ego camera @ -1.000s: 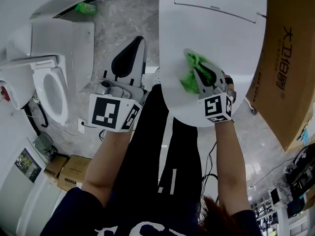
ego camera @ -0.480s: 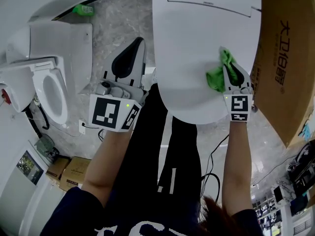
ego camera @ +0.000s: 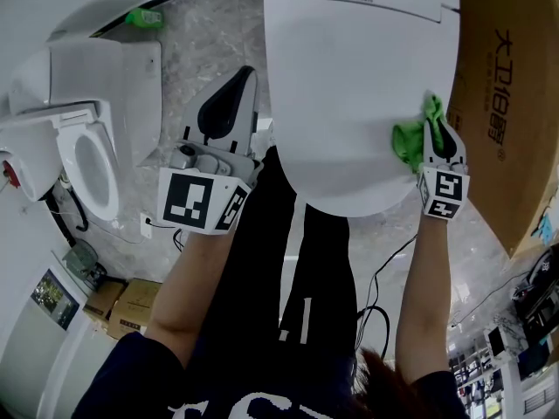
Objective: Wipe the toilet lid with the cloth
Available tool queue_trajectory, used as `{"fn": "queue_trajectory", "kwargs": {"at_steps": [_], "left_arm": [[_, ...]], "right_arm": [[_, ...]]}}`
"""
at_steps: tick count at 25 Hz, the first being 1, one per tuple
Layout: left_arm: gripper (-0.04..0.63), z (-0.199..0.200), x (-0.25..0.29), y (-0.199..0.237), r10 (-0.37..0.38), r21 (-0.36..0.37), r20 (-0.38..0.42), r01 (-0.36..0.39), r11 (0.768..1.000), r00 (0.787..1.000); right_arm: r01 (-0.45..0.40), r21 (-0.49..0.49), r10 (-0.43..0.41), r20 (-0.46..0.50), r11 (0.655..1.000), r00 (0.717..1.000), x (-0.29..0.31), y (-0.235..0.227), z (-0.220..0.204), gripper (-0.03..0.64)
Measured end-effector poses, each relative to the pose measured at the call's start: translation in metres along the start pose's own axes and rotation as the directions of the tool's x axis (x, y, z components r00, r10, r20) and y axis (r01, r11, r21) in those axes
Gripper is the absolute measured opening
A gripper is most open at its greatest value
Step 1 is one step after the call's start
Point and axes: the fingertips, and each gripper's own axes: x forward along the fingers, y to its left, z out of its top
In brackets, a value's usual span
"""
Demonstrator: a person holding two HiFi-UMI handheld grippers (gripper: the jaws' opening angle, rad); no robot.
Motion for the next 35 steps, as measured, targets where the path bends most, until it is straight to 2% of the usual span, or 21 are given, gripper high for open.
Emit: {"fn": "queue_trajectory", "kwargs": {"at_steps": [7,14,21,27,35], "left_arm": [[0.021,-0.001,-0.001,-0.002,-0.001,-0.001,-0.001,0.001,1.0,1.0],[0.021,-0.003,-0.005,-0.002,0.005,-0.006,0.003,-0.005,1.0,1.0],[0.021,-0.006,-0.005,-0.005,-0.001,-0.009,0.006,0.001,1.0,1.0],[0.021,-0.007,-0.004,-0.011,-0.016,-0.008,0.003,0.016,1.0,1.0],[0.021,-0.004,-0.007,-0.01,-0.019,-0.003,0.014,0.019,1.0,1.0]], "right_arm": [[0.048,0.098,-0.048,-0.007,0.994,0.999,-0.01,-0.011,-0.014,0.083],[0.137,0.195,-0.136,-0.016,0.971,0.991,-0.025,-0.006,-0.029,0.083],[0.154,0.215,-0.151,-0.027,0.964,0.988,-0.031,0.017,-0.033,0.082],[0.097,0.165,-0.096,-0.014,0.982,0.995,-0.027,0.052,-0.02,0.083],[-0.036,0.052,0.035,0.026,0.998,0.999,-0.013,0.115,0.012,0.083]]}}
